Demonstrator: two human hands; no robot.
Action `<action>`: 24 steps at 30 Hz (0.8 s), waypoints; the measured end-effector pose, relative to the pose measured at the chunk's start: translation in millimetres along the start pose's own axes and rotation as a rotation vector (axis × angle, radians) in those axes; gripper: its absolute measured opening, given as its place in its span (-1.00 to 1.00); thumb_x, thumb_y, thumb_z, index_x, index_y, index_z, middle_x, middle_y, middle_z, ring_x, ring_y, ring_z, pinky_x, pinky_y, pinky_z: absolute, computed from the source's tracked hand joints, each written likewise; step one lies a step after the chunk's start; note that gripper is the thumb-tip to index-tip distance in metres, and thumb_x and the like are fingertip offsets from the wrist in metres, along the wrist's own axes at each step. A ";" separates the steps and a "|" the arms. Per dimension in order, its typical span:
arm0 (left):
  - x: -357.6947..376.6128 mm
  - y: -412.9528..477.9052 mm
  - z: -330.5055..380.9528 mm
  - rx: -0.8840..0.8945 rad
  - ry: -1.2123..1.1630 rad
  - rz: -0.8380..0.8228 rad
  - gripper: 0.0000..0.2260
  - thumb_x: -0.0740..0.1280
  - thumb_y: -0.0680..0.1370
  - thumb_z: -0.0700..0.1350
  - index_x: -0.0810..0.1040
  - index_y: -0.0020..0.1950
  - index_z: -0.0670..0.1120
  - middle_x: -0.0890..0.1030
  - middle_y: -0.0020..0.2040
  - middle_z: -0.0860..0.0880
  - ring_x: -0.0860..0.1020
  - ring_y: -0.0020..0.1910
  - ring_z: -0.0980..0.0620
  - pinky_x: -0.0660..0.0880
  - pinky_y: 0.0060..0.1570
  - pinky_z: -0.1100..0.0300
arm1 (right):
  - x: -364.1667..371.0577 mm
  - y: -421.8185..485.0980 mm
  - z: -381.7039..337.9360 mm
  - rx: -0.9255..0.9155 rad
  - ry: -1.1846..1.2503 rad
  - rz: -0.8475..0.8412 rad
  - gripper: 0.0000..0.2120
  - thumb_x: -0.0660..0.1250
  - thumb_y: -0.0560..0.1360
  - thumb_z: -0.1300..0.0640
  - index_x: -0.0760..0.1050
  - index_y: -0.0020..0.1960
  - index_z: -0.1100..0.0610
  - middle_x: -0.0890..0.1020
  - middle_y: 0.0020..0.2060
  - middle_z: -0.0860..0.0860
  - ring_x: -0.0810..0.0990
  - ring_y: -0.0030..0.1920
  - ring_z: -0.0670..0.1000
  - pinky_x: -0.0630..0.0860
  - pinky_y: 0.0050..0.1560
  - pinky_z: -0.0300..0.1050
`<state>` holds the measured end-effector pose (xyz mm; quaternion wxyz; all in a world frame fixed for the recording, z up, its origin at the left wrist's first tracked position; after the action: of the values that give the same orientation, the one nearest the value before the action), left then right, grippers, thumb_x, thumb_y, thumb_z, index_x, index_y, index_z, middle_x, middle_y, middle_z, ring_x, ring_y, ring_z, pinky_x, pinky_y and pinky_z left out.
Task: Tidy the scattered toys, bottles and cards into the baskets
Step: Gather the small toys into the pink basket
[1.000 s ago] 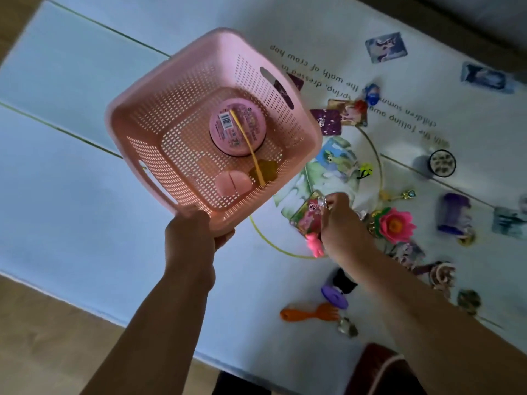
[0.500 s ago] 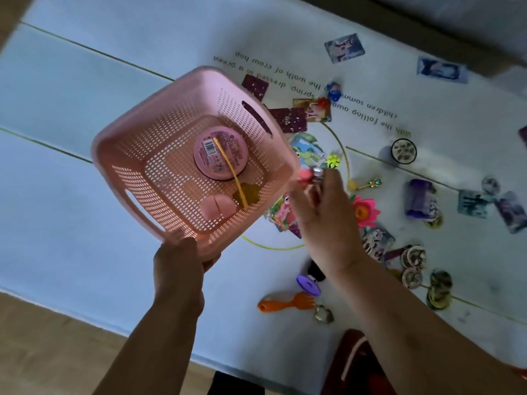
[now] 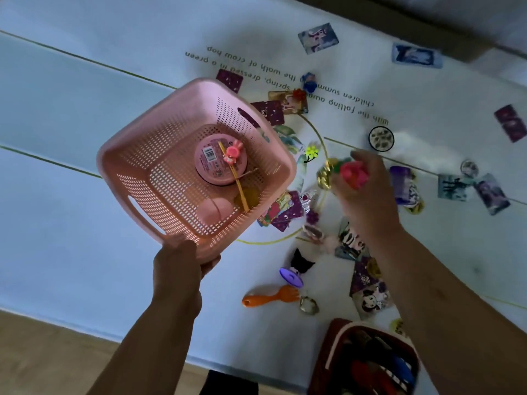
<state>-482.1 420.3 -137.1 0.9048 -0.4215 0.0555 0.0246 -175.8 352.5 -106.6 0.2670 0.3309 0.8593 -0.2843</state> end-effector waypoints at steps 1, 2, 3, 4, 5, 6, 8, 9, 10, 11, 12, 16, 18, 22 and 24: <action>1.5 -0.4 -1.2 0.005 0.011 -0.012 -0.72 0.17 0.56 -0.22 0.53 0.23 -0.07 0.66 0.09 -0.12 0.66 0.02 -0.18 0.63 -0.20 0.11 | -1.0 -4.9 -20.6 -0.075 0.140 -0.037 -0.51 0.44 0.43 -0.07 0.32 0.28 -0.11 0.52 0.15 -0.04 0.57 0.01 -0.13 0.56 -0.04 -0.24; 1.8 -0.7 -1.5 0.007 0.013 -0.024 -0.72 0.18 0.56 -0.21 0.52 0.23 -0.06 0.66 0.09 -0.12 0.66 0.02 -0.17 0.63 -0.19 0.10 | 2.3 -11.3 -43.0 -0.129 0.249 -0.115 -0.48 0.45 0.43 -0.10 0.29 0.30 -0.15 0.52 0.17 -0.09 0.56 0.05 -0.18 0.53 -0.06 -0.33; 2.9 -0.8 -2.0 0.008 0.013 -0.034 -0.72 0.18 0.56 -0.20 0.51 0.23 -0.06 0.66 0.09 -0.12 0.66 0.03 -0.17 0.63 -0.19 0.10 | 7.7 -13.9 -56.5 -0.148 0.299 -0.178 -0.46 0.43 0.42 -0.14 0.25 0.30 -0.21 0.50 0.21 -0.12 0.54 0.11 -0.19 0.50 -0.04 -0.37; 4.7 -1.3 -2.2 0.005 0.009 -0.040 -0.73 0.18 0.56 -0.20 0.52 0.21 -0.06 0.65 0.09 -0.13 0.66 0.03 -0.18 0.63 -0.19 0.09 | 10.1 -13.5 -62.7 -0.152 0.292 -0.179 -0.49 0.39 0.44 -0.17 0.23 0.29 -0.23 0.48 0.22 -0.13 0.53 0.13 -0.17 0.46 -0.04 -0.39; 6.5 -1.0 -3.2 -0.004 0.000 -0.040 -0.76 0.18 0.56 -0.21 0.52 0.18 -0.06 0.65 0.09 -0.14 0.66 0.03 -0.18 0.63 -0.20 0.10 | 10.6 -8.9 -62.3 -0.145 0.233 -0.127 -0.57 0.35 0.47 -0.17 0.26 0.26 -0.19 0.49 0.19 -0.11 0.53 0.11 -0.14 0.44 -0.08 -0.39; 7.9 -0.2 -3.6 -0.013 -0.014 -0.039 -0.78 0.19 0.56 -0.21 0.53 0.14 -0.06 0.65 0.09 -0.15 0.66 0.03 -0.19 0.62 -0.21 0.11 | 12.4 -0.6 -53.4 -0.113 0.134 -0.070 -0.69 0.33 0.51 -0.13 0.33 0.19 -0.12 0.53 0.10 -0.09 0.54 0.06 -0.10 0.41 -0.13 -0.35; 11.5 2.1 -5.5 -0.027 -0.033 -0.043 -0.79 0.18 0.55 -0.21 0.55 0.10 -0.05 0.65 0.08 -0.15 0.65 0.04 -0.20 0.61 -0.21 0.12 | 20.3 11.9 -21.6 0.026 -0.219 -0.109 -0.85 0.31 0.53 -0.03 0.41 -0.02 0.03 0.55 -0.15 -0.08 0.56 -0.05 -0.01 0.36 -0.16 -0.20; 13.0 2.7 -8.4 -0.033 -0.037 -0.047 -0.78 0.18 0.55 -0.22 0.55 0.10 -0.05 0.66 0.08 -0.14 0.66 0.04 -0.20 0.61 -0.20 0.12 | 28.6 10.8 -0.4 0.080 -0.396 -0.206 -0.82 0.32 0.52 -0.02 0.45 -0.08 0.09 0.56 -0.22 -0.06 0.58 -0.09 0.03 0.39 -0.19 -0.15; 15.1 3.1 -9.9 -0.036 -0.045 -0.057 -0.78 0.18 0.55 -0.21 0.55 0.11 -0.05 0.66 0.07 -0.13 0.66 0.04 -0.20 0.61 -0.18 0.11 | 36.6 6.5 17.1 0.093 -0.533 -0.300 -0.77 0.34 0.50 -0.04 0.49 -0.08 0.14 0.59 -0.23 -0.01 0.60 -0.10 0.07 0.45 -0.19 -0.11; 16.0 2.6 -12.3 -0.039 -0.048 -0.065 -0.79 0.19 0.54 -0.20 0.56 0.09 -0.05 0.67 0.05 -0.13 0.66 0.04 -0.19 0.61 -0.17 0.10 | 44.0 -1.1 32.1 0.071 -0.650 -0.358 -0.72 0.35 0.48 -0.08 0.53 -0.04 0.15 0.61 -0.17 0.06 0.61 -0.07 0.11 0.49 -0.13 -0.08; 16.3 1.7 -13.7 -0.044 -0.050 -0.073 -0.82 0.21 0.54 -0.19 0.56 0.07 -0.04 0.67 0.04 -0.12 0.67 0.04 -0.18 0.60 -0.15 0.09 | 49.3 -10.6 40.1 0.009 -0.769 -0.383 -0.65 0.34 0.49 -0.13 0.54 0.03 0.16 0.61 -0.08 0.11 0.60 -0.02 0.13 0.49 -0.04 -0.06; 15.4 -3.3 -25.5 -0.110 -0.022 -0.141 -0.77 0.33 0.59 -0.08 0.52 0.24 -0.08 0.67 0.11 -0.10 0.69 0.00 -0.08 0.60 -0.11 0.09 | 58.0 -33.2 67.3 -0.168 -0.864 -0.375 -0.64 0.30 0.53 -0.09 0.45 0.18 0.15 0.50 0.08 0.14 0.47 0.13 0.15 0.35 0.15 -0.04; 17.1 -10.5 -31.1 -0.140 0.056 -0.225 -0.61 0.41 0.51 0.05 0.51 0.29 -0.04 0.67 0.12 -0.09 0.69 0.01 -0.06 0.60 -0.05 0.03 | 52.1 -32.9 72.9 -0.106 -0.660 -0.333 -0.70 0.40 0.47 -0.05 0.49 0.08 0.12 0.51 -0.01 0.08 0.49 0.06 0.11 0.39 0.04 -0.08; 27.3 -30.9 -46.5 -0.185 0.290 -0.373 -0.39 0.54 0.35 0.13 0.42 0.30 -0.01 0.68 0.10 -0.04 0.70 -0.01 -0.02 0.61 -0.01 0.01 | 25.9 -30.9 85.9 0.210 -0.148 -0.220 -0.77 0.46 0.42 -0.01 0.46 -0.16 0.09 0.52 -0.31 -0.08 0.55 -0.24 0.01 0.47 -0.24 -0.15; 34.8 -36.4 -51.3 -0.147 0.415 -0.383 -0.51 0.52 0.42 0.06 0.46 0.28 0.02 0.70 0.04 -0.03 0.69 -0.04 0.01 0.61 0.00 0.03 | 9.5 -31.8 94.5 0.306 0.033 -0.134 -0.79 0.47 0.43 0.03 0.45 -0.17 0.07 0.56 -0.27 -0.04 0.54 -0.28 -0.05 0.49 -0.26 -0.21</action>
<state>-448.3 357.6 -146.4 0.8292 -0.4849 0.1571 -0.2295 -179.2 274.0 -168.6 0.1799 0.3141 0.8305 -0.4234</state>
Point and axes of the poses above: each hand's wrist, its own y-axis towards the middle knuckle, its own x-axis out of the palm, z = x × y, the point moved 5 cm from there along y, towards the middle knuckle
